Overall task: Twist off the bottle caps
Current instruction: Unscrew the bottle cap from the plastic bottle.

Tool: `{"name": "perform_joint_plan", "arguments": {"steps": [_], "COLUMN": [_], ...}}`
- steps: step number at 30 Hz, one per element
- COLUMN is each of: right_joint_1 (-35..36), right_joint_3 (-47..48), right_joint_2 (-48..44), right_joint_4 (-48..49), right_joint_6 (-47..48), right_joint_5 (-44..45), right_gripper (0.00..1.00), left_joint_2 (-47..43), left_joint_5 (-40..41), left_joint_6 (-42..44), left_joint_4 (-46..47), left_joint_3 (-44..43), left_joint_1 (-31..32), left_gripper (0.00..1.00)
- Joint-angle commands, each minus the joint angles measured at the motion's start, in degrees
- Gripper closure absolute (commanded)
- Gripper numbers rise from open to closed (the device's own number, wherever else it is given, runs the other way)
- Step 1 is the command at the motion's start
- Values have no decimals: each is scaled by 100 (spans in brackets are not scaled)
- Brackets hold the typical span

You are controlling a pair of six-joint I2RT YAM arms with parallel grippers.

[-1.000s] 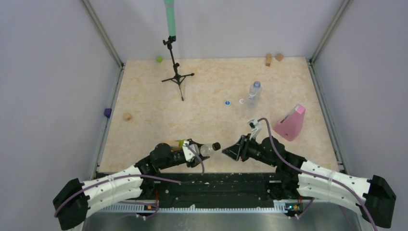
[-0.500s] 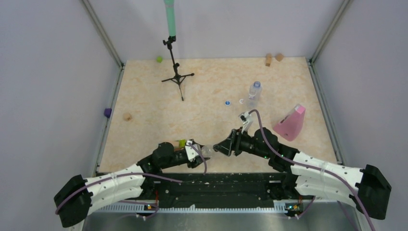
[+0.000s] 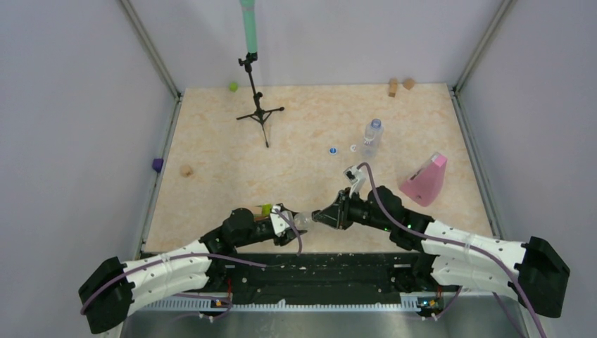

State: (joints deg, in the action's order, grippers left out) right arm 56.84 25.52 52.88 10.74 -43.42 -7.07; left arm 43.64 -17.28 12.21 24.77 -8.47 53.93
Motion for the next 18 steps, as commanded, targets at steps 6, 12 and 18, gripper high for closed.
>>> {"name": "perform_joint_plan", "arguments": {"steps": [6, 12, 18], "right_joint_1": [26, 25, -155], "right_joint_3": [10, -511, 126], "right_joint_2": [-242, -453, -47], "right_joint_4": [959, 1194, -243], "right_joint_6": [3505, 6975, 8857], "right_joint_5": [-1856, -3496, -3913], "right_gripper": [100, 100, 100], "left_joint_2": [-197, -150, 12], "left_joint_5": [-851, -1469, -2038], "left_joint_6": [-434, -428, -390], "left_joint_4": [713, 751, 793], "left_joint_3": [65, 107, 59], "left_joint_1": [3, 3, -2], "left_gripper": [100, 100, 100]}}
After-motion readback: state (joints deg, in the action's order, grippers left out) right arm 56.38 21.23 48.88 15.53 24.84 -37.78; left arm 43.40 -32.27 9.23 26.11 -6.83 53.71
